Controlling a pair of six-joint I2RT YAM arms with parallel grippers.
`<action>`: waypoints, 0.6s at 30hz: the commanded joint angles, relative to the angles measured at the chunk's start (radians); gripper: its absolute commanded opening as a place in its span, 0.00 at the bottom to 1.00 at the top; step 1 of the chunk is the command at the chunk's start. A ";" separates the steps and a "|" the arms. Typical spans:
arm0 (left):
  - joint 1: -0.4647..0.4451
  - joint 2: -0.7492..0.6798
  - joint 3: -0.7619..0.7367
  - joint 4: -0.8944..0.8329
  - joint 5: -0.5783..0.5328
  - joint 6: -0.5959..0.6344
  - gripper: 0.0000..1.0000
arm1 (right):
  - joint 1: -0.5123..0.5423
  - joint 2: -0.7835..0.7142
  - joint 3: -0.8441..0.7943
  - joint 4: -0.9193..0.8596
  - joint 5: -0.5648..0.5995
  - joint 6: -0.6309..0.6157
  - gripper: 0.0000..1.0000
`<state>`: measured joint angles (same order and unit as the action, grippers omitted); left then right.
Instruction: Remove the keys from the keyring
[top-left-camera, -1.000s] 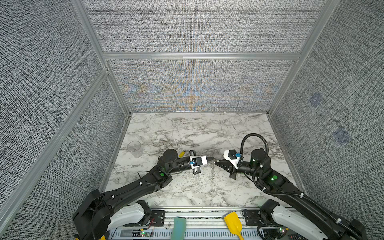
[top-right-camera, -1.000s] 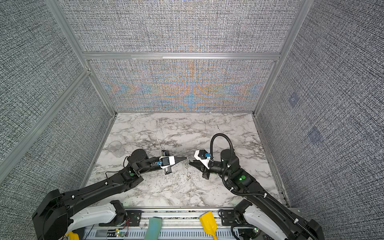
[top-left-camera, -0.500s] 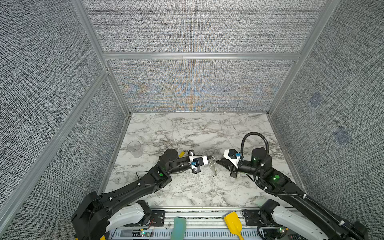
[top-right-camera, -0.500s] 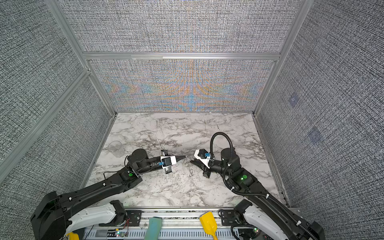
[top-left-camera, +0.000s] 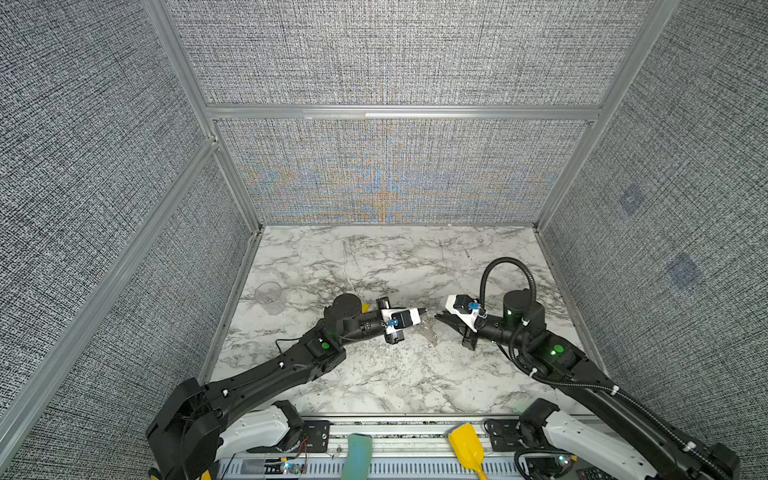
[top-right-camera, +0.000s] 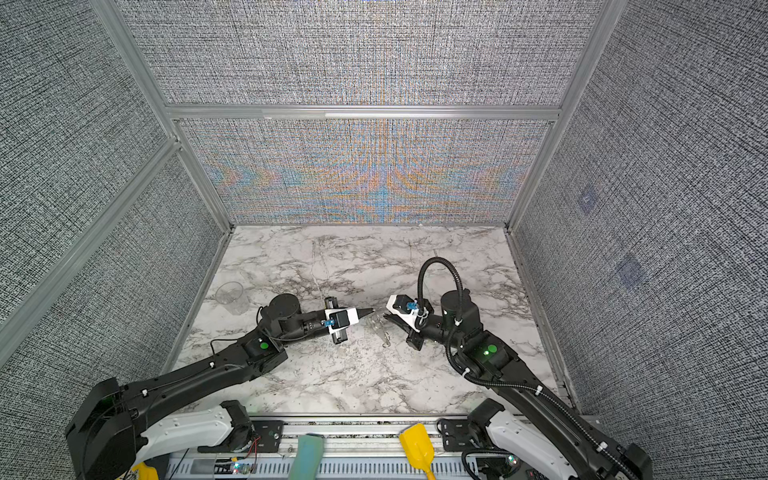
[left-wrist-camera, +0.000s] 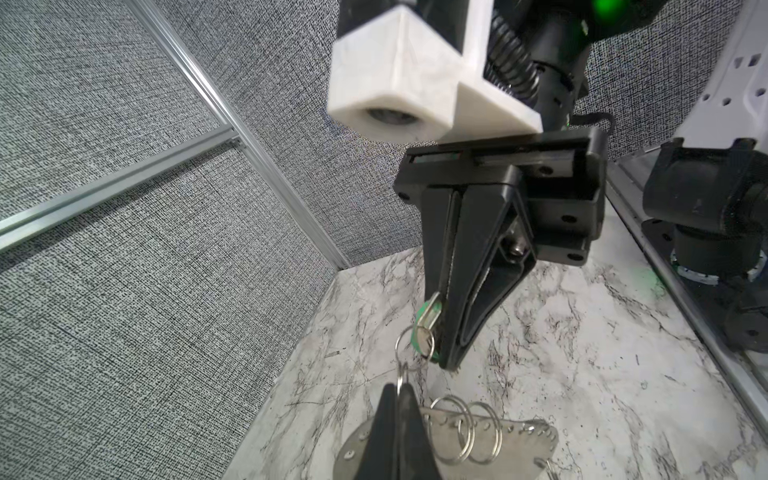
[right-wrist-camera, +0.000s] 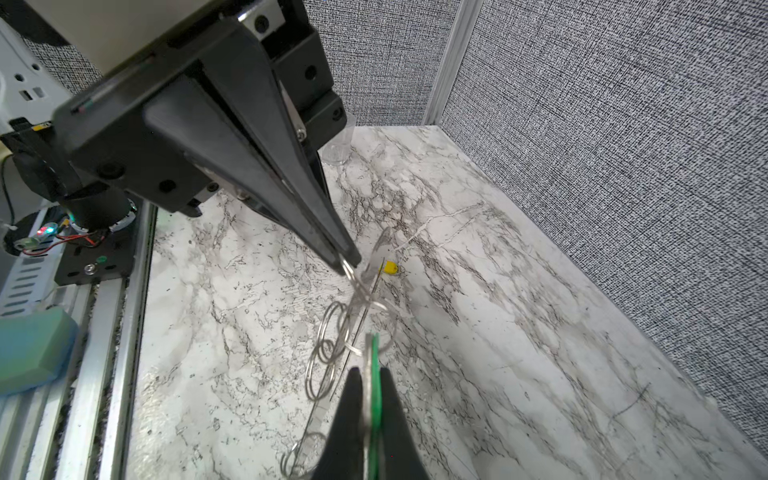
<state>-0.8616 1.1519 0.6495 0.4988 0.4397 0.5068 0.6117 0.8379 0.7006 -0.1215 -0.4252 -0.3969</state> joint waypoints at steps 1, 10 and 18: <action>0.004 0.012 0.010 -0.032 -0.048 -0.026 0.00 | 0.001 0.008 0.033 -0.046 0.052 -0.052 0.00; 0.004 0.057 0.043 -0.101 -0.047 -0.056 0.00 | 0.012 0.052 0.114 -0.129 0.074 -0.120 0.00; 0.006 0.086 0.058 -0.134 -0.032 -0.108 0.00 | 0.024 0.079 0.163 -0.146 0.075 -0.171 0.00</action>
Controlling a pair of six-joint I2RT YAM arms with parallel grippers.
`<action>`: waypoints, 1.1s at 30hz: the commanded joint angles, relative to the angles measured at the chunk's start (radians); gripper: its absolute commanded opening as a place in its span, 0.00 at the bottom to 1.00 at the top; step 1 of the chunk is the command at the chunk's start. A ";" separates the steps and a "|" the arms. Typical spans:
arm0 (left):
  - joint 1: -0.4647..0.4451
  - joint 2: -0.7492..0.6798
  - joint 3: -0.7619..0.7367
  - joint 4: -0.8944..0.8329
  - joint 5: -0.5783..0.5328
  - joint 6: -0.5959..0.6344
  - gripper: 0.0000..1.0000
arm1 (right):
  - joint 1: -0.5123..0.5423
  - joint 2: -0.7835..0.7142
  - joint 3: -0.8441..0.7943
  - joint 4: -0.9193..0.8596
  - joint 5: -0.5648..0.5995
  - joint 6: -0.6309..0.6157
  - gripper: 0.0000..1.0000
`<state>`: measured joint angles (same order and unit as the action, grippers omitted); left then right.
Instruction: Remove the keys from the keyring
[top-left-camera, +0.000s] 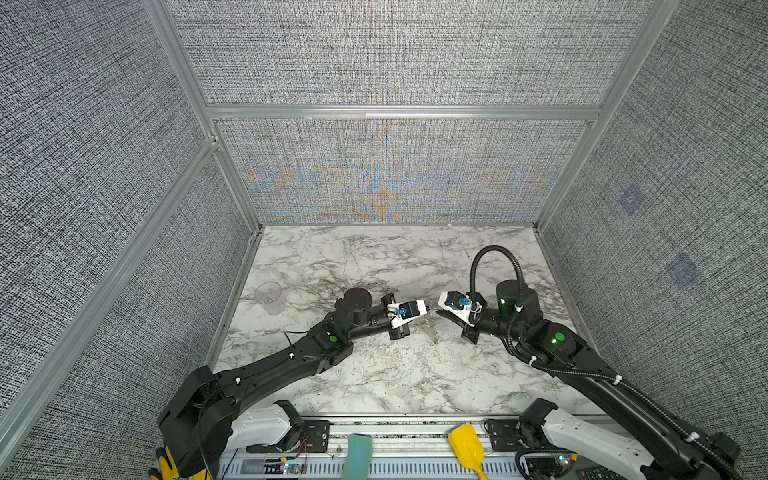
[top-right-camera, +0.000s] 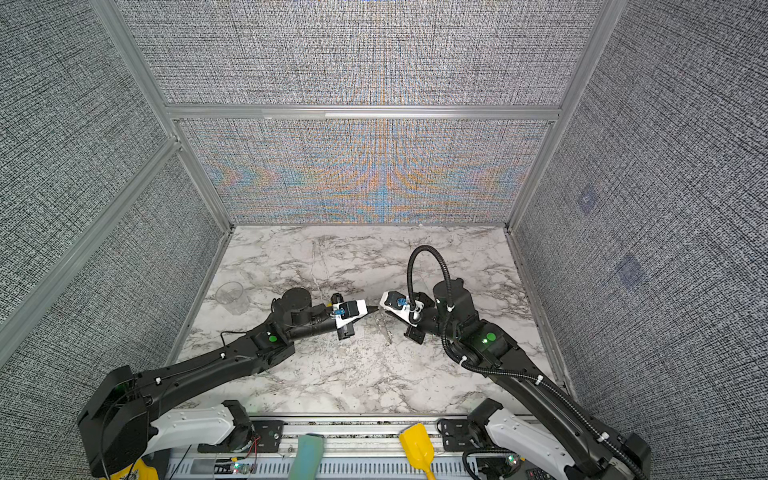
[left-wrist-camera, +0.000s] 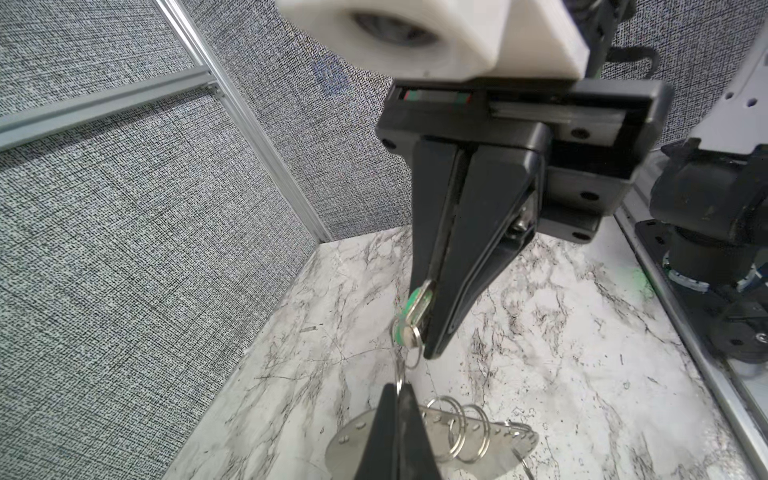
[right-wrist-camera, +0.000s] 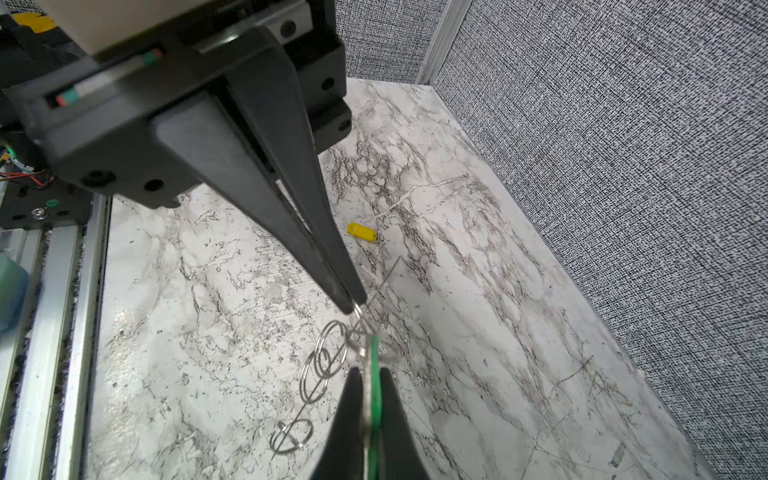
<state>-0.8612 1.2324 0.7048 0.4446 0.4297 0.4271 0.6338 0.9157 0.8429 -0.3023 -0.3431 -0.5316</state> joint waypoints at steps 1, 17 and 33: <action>0.006 0.007 0.005 -0.084 -0.020 -0.032 0.00 | 0.005 0.007 0.027 0.032 -0.009 -0.042 0.00; 0.053 0.019 0.034 -0.122 0.075 -0.091 0.00 | 0.019 0.042 0.075 -0.029 -0.031 -0.116 0.00; 0.067 -0.072 0.009 -0.140 0.030 -0.063 0.37 | 0.017 0.075 0.110 -0.095 -0.040 -0.176 0.00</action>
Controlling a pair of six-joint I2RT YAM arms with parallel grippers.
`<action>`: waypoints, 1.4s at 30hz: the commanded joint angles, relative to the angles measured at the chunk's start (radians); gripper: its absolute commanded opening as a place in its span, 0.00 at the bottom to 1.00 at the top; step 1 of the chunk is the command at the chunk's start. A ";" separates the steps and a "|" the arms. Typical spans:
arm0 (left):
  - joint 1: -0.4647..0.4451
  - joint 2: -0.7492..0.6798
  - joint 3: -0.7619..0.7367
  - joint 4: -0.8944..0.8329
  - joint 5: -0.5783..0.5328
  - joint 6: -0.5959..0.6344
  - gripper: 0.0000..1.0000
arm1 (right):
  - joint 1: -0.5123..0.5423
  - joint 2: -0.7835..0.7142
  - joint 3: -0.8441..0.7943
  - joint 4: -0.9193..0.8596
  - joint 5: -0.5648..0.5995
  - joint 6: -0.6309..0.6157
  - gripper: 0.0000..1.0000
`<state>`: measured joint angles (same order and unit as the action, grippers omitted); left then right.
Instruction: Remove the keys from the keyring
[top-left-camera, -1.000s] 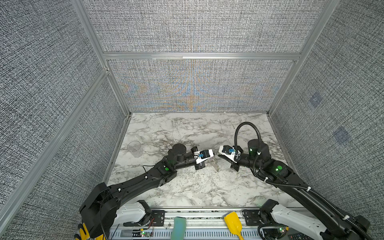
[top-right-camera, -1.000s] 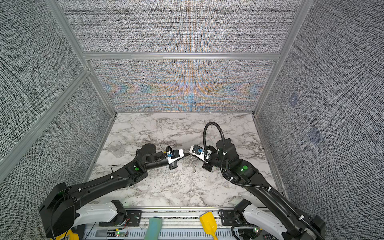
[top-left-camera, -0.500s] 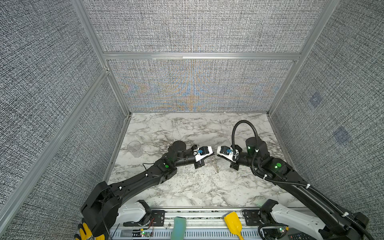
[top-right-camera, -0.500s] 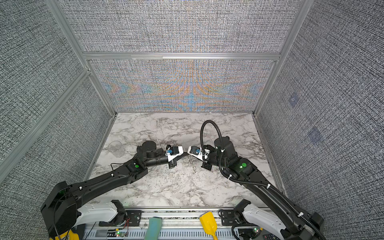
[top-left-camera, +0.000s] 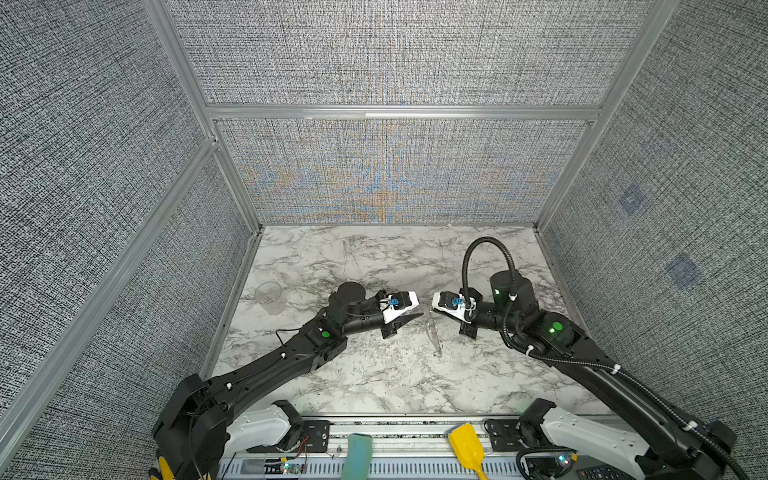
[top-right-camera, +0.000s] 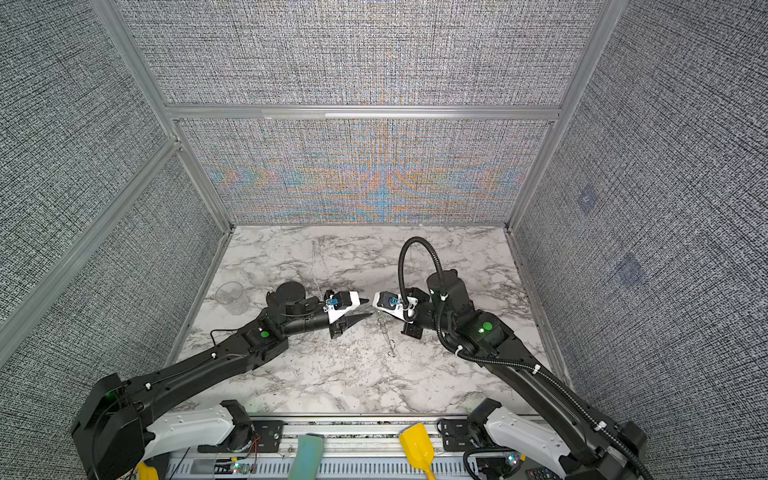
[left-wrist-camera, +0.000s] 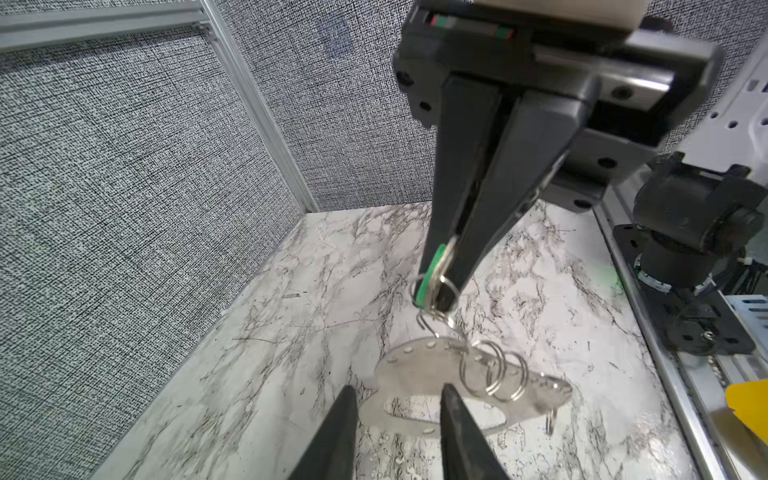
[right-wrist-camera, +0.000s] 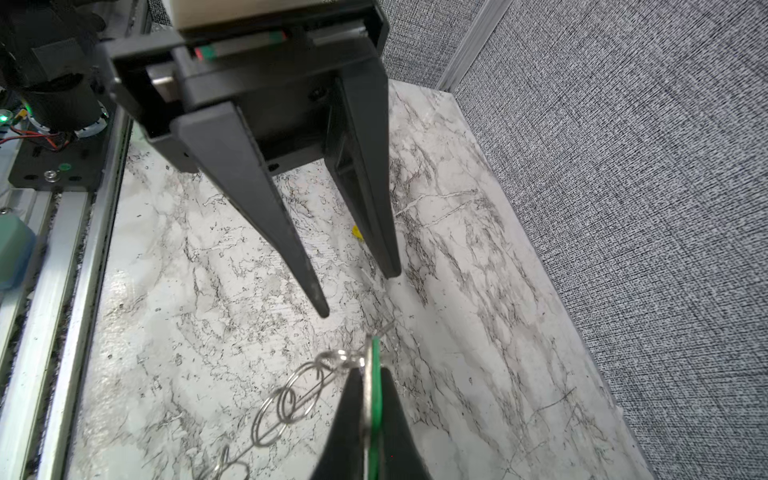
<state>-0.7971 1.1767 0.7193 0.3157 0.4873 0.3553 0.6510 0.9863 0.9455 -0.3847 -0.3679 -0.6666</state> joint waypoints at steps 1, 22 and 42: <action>0.005 -0.021 -0.006 -0.016 -0.032 0.015 0.37 | 0.001 0.006 0.007 -0.015 -0.015 -0.051 0.00; 0.104 0.004 0.076 -0.091 0.091 0.042 0.43 | 0.040 0.085 0.115 -0.164 0.055 -0.401 0.00; 0.104 0.039 -0.104 0.247 0.238 -0.182 0.41 | 0.122 0.075 0.071 -0.063 0.214 -0.569 0.00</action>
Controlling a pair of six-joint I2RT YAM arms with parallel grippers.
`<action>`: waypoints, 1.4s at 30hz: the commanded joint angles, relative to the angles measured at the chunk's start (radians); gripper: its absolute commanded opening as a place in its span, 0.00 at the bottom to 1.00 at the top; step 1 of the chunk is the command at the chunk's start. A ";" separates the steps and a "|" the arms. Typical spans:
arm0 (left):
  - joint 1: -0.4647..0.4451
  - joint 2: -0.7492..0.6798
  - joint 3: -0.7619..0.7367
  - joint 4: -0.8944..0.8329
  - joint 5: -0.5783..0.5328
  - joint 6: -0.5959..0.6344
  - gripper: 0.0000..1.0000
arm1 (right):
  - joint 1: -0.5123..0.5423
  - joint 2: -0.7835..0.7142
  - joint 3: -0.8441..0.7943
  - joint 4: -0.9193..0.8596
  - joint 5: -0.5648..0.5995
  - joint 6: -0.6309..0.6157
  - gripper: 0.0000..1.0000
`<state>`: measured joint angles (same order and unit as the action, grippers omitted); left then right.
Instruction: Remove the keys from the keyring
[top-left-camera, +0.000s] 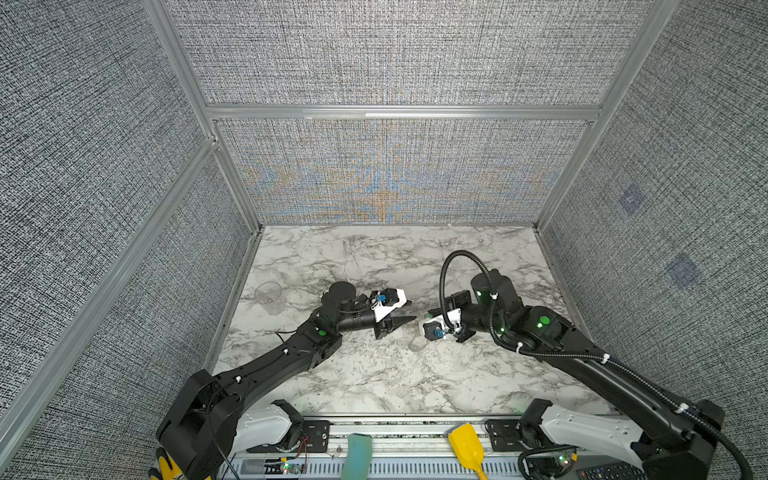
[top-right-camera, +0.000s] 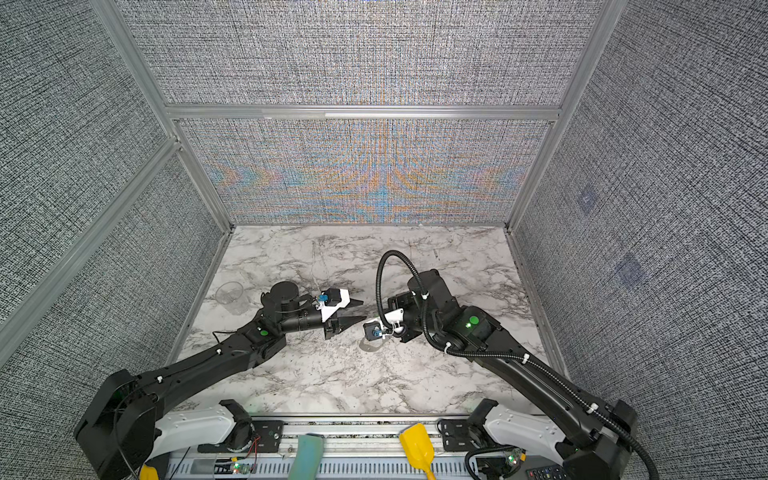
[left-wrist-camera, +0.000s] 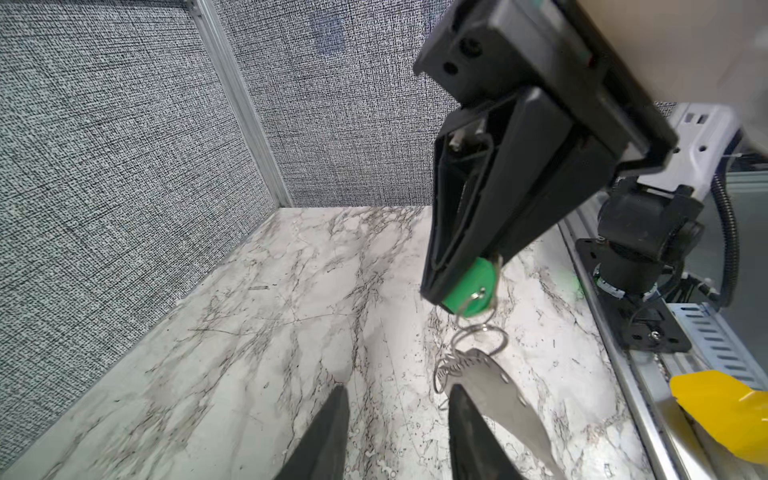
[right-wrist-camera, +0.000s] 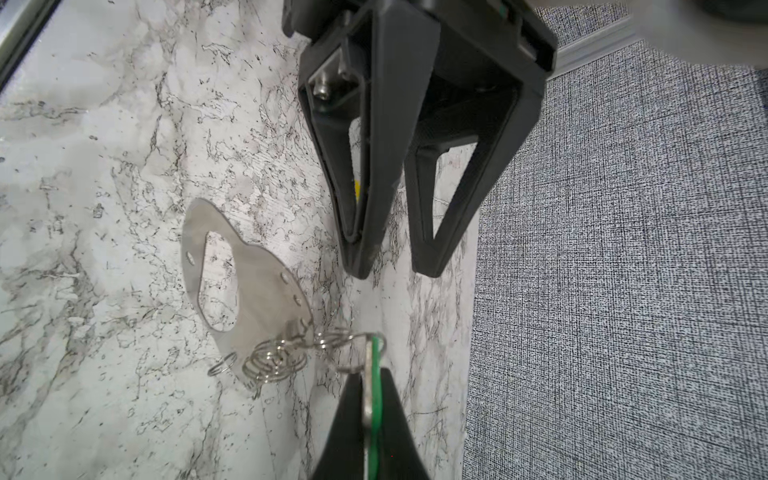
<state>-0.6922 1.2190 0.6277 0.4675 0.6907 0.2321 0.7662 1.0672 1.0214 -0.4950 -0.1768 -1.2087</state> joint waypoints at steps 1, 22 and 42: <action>-0.003 -0.001 -0.019 0.110 0.035 -0.069 0.41 | 0.010 -0.008 -0.008 0.056 0.025 -0.028 0.00; -0.013 0.066 -0.011 0.174 0.137 -0.070 0.32 | 0.054 -0.022 -0.050 0.171 0.071 -0.056 0.00; -0.020 0.070 -0.014 0.191 0.153 -0.071 0.15 | 0.070 -0.036 -0.084 0.230 0.118 -0.066 0.00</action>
<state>-0.7109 1.2922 0.6128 0.6411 0.8349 0.1570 0.8337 1.0367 0.9417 -0.3119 -0.0681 -1.2671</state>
